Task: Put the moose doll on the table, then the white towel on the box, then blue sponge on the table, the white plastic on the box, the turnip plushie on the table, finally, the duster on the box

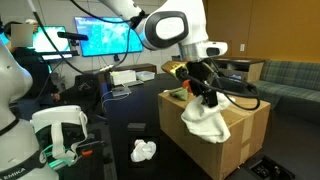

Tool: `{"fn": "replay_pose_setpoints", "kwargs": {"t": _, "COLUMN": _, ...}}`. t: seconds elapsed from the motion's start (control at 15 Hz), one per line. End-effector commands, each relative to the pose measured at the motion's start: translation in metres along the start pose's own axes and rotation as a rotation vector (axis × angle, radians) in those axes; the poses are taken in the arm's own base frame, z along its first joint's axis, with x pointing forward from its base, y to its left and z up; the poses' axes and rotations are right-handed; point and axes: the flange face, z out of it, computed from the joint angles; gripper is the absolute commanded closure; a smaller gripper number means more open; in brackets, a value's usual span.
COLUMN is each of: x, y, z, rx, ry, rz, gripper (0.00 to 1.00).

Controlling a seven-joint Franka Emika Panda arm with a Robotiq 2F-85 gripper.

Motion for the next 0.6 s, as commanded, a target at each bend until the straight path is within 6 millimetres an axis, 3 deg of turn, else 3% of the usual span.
{"fn": "replay_pose_setpoints", "kwargs": {"t": 0.0, "x": 0.05, "y": -0.018, "z": -0.029, "rx": 0.009, "ry": 0.123, "rz": 0.009, "gripper": 0.97}}
{"fn": "replay_pose_setpoints", "kwargs": {"t": 0.2, "x": 0.086, "y": -0.044, "z": -0.028, "rx": 0.018, "ry": 0.222, "rz": -0.02, "gripper": 0.97}}
{"fn": "replay_pose_setpoints", "kwargs": {"t": 0.4, "x": 0.108, "y": -0.082, "z": -0.029, "rx": 0.039, "ry": 0.304, "rz": -0.063, "gripper": 0.97}}
{"fn": "replay_pose_setpoints", "kwargs": {"t": 0.53, "x": 0.123, "y": -0.104, "z": -0.017, "rx": 0.053, "ry": 0.346, "rz": -0.093, "gripper": 0.97}}
